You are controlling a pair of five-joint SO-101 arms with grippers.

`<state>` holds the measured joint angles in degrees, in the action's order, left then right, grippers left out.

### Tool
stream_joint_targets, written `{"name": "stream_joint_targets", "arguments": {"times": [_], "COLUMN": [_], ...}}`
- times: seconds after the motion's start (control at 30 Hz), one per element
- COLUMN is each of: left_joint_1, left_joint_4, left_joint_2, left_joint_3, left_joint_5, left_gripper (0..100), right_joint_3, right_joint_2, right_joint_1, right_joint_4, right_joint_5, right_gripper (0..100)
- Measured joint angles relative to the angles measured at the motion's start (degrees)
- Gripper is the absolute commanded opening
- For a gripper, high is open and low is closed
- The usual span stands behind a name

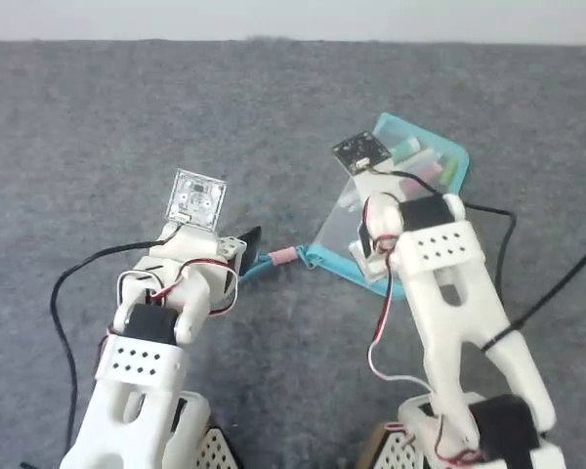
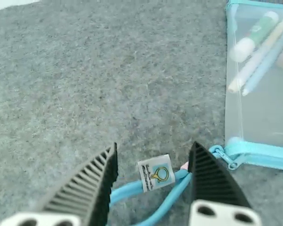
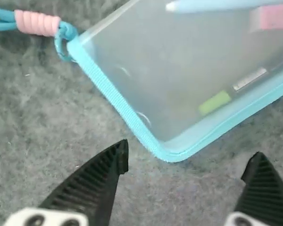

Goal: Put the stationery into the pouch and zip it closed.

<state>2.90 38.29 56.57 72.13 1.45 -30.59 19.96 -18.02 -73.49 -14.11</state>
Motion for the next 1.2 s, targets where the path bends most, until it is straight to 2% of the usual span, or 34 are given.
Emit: {"name": "stream_joint_targets", "arguments": {"times": [0.27, 0.4, 0.47, 0.67, 0.77, 1.03, 1.2], "left_joint_1": [-0.35, -3.60, -4.22, -4.66, -4.40, -3.08, -0.53], "left_joint_4": [0.00, 0.00, 0.00, 0.00, 0.00, 3.16, 3.16], "left_joint_2": [0.09, 5.01, 9.67, 25.32, 31.47, 41.05, 45.27], "left_joint_3": [0.00, 1.67, 4.13, 11.08, 13.45, 14.77, 16.79], "left_joint_5": [-1.93, -3.25, -3.60, -3.78, -4.04, -4.22, -4.22], "left_gripper": [23, 23, 23, 23, 23, 23, 23], "right_joint_3": [-4.75, -7.03, -7.47, -7.47, -8.53, -12.40, -21.45], "right_joint_2": [8.97, 11.78, 12.13, 12.13, 12.48, 15.21, 26.90], "right_joint_1": [-0.53, -0.62, -0.62, -0.62, 0.35, 9.93, 10.64], "right_joint_4": [2.02, 4.40, 5.01, 5.19, 5.19, 5.80, 6.59], "right_joint_5": [0.18, 0.18, 0.18, 0.18, 0.18, 0.18, -0.18], "right_gripper": [37.6, 37.3, 33.5, 11.7, 5.5, 3.4, 3.4]}}
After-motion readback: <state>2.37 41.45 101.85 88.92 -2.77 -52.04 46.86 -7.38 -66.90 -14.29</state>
